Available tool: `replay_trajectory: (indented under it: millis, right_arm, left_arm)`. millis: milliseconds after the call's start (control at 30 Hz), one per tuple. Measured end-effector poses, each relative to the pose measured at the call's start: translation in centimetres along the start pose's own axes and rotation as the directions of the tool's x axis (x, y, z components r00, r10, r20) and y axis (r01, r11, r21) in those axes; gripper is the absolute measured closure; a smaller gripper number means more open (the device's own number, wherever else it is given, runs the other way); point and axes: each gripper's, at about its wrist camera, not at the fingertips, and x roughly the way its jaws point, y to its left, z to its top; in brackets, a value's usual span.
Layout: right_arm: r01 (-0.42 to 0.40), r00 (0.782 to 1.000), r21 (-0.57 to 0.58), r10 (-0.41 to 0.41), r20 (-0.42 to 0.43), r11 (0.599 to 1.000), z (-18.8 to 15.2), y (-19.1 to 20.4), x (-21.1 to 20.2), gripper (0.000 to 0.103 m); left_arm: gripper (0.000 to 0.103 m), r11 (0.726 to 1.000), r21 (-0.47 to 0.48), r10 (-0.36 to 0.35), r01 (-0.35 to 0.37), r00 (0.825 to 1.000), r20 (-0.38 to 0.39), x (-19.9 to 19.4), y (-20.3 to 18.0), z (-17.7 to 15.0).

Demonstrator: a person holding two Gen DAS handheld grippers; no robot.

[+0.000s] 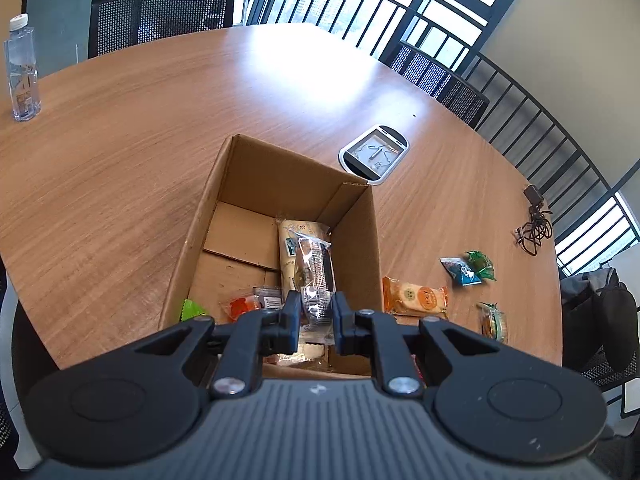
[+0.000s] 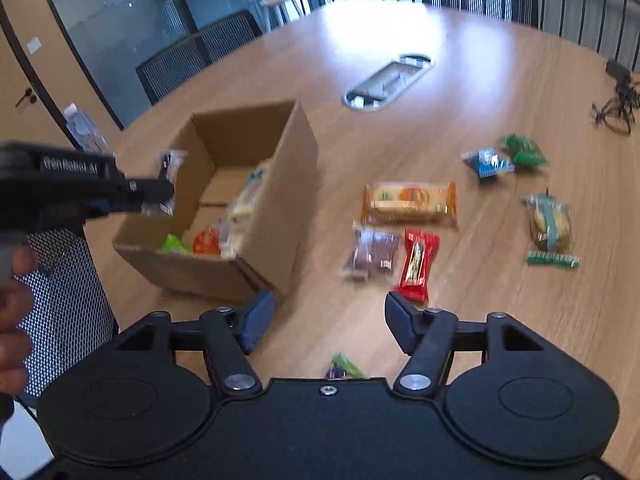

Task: Organize snacks
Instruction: 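Carry the clear snack into the box and open the left tool while the right tool carries the blue bag, then lower the blue snack bag into the box and open the right tool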

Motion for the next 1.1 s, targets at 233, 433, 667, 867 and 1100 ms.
replay_trajectory:
  millis: [233, 433, 667, 867, 1100]
  right_arm:
    - [0.012, 0.990, -0.004, -0.012, -0.143, 1.000, -1.9, 0.6, 2.4, 0.038]
    - [0.040, 0.971, -0.028, -0.046, -0.235, 0.999, -3.5, 1.6, 4.3, 0.039]
    - [0.069, 0.955, -0.061, -0.084, -0.283, 0.996, -4.5, 1.8, 5.5, 0.074]
    - [0.074, 0.961, -0.071, -0.090, -0.262, 0.995, -4.6, 1.1, 5.6, 0.087]
    - [0.099, 0.972, -0.060, -0.110, -0.207, 0.993, -3.7, 0.6, 5.5, 0.095]
  left_arm:
    - [0.088, 1.000, 0.002, 0.010, -0.010, 1.000, 0.001, 0.5, 0.3, -0.1]
    - [0.084, 0.999, -0.010, 0.042, -0.042, 0.999, 0.008, 0.8, 1.3, 0.0]
    - [0.073, 0.998, -0.033, 0.046, -0.046, 0.999, 0.027, -0.1, 2.7, 0.4]
    - [0.064, 0.997, -0.053, 0.062, -0.060, 0.997, 0.043, -1.0, 4.1, 0.1]
    - [0.064, 0.995, -0.075, 0.070, -0.067, 0.996, 0.045, -1.6, 5.5, -0.4]
